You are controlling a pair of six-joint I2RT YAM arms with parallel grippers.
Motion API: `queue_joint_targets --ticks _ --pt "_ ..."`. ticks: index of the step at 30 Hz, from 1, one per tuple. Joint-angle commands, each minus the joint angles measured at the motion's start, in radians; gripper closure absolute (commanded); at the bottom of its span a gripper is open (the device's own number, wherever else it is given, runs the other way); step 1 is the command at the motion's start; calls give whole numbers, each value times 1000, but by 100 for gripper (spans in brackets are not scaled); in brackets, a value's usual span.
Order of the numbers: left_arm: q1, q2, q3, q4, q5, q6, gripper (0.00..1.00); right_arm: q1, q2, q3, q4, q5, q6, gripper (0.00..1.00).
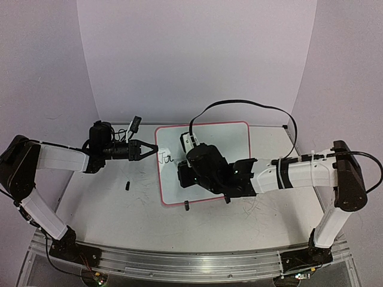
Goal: Write a sentence on the whiteboard
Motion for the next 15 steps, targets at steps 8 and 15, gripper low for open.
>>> queue_joint_targets --ticks 8,15 --pt "0 -28 32 51 40 -15 100 -24 0 52 -9 55 -23 100" --pt "0 -29 33 50 39 -16 100 -30 3 59 -4 54 -32 100"
